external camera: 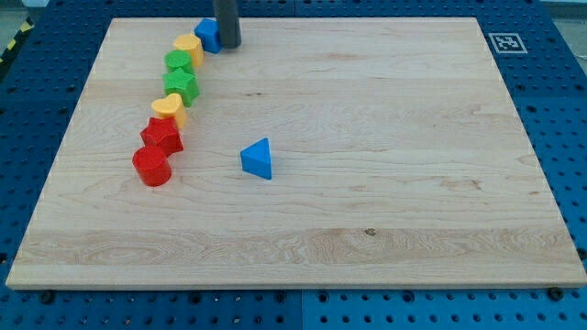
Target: Place the blue triangle below the red circle
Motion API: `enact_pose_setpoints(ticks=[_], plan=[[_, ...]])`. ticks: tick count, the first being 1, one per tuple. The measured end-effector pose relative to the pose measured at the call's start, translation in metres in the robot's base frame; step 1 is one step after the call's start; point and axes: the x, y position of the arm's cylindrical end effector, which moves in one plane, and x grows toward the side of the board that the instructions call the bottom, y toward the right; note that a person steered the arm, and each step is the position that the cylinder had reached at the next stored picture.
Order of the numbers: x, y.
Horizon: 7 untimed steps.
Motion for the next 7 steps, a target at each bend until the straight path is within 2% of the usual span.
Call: enact_pose_setpoints(ticks=[2, 3, 5, 6, 7], plan=[[-0.012, -0.012], [0.001, 0.007], [0.105, 0.095], [0.172, 0.134], [0.224, 0.139]])
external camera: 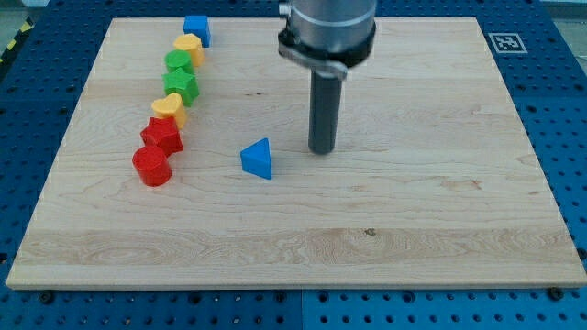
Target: Place the blue triangle below the red circle
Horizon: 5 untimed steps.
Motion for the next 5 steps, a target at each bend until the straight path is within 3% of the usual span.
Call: enact_pose_setpoints(ticks=[3, 5], plan=[[-0.005, -0.061], [0.016, -0.067]])
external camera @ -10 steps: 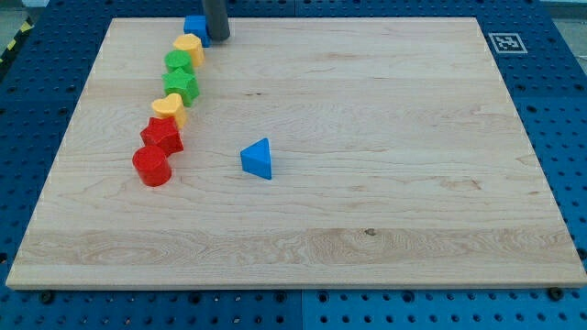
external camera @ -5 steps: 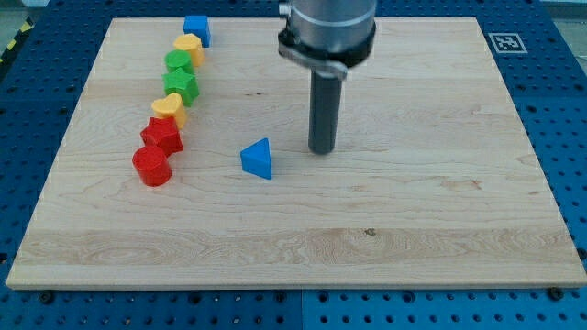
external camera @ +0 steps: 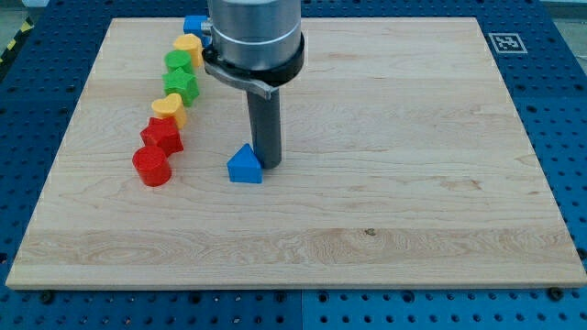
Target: Place the blue triangle below the red circle
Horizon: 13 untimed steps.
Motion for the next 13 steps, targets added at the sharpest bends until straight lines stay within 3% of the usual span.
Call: enact_pose_setpoints(ticks=[2, 5, 8, 13], plan=[[0.018, 0.001], [0.000, 0.007], [-0.001, -0.035], [0.031, -0.058]])
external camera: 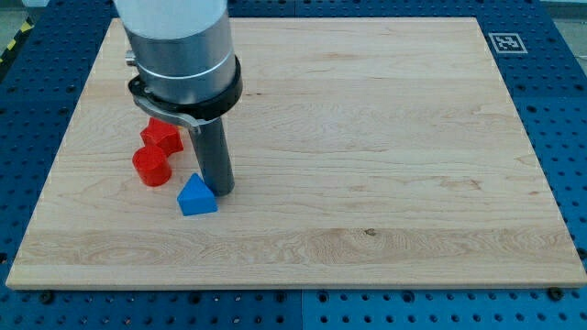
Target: Place the blue triangle below the red circle
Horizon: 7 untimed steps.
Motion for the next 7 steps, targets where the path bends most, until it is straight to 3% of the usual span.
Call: enact_pose_setpoints(ticks=[7], plan=[[0.036, -0.018]])
